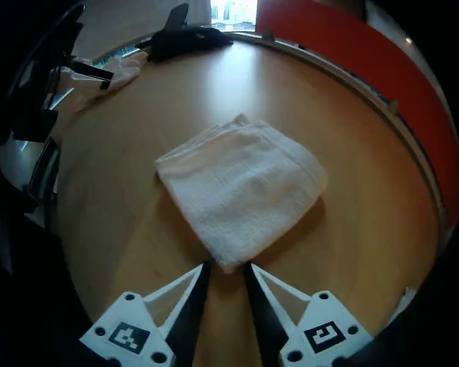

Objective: Fold towel

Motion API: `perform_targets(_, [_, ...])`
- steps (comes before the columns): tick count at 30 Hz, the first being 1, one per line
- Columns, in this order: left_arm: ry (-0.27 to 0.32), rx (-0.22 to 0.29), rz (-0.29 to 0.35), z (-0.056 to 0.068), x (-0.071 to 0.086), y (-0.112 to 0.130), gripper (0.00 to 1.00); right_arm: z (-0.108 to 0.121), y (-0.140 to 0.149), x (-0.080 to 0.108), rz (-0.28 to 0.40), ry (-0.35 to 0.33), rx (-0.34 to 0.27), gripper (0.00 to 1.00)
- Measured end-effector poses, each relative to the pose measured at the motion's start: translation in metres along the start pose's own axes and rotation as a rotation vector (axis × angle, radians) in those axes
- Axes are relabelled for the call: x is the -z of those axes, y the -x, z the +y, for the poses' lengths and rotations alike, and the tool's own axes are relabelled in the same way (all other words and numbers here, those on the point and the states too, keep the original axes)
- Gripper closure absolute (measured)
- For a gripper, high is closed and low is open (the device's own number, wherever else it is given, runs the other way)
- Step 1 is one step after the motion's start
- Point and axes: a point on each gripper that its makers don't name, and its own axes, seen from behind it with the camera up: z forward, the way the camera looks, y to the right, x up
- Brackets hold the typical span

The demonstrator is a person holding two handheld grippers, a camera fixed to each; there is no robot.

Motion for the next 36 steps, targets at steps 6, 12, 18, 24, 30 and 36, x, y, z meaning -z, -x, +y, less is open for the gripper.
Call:
perform_targets(6, [0.002,0.001,-0.001,0.0,-0.001,0.001,0.0,0.0,0.001,0.002,0.003,0.006,-0.014,0.78])
perform_targets(12, [0.006,-0.004,-0.004,0.001,-0.001,0.002,0.0,0.001,0.001,0.004,0.008,0.014,-0.02,0.92])
perform_targets(18, [0.016,-0.007,-0.005,0.003,-0.002,0.002,0.0,0.003,-0.006,0.007,0.026,0.024,-0.018,0.95])
perform_targets(24, [0.023,-0.007,0.0,0.004,-0.004,0.0,0.0,0.008,-0.027,0.02,0.062,0.035,-0.013,0.95])
perform_targets(30, [0.041,-0.001,0.013,0.008,-0.004,-0.005,0.0,0.015,-0.064,0.037,0.118,0.046,0.004,0.95])
perform_targets(36, [0.044,-0.012,0.031,0.009,-0.002,-0.014,0.0,0.026,-0.105,0.056,0.176,0.066,0.026,0.95])
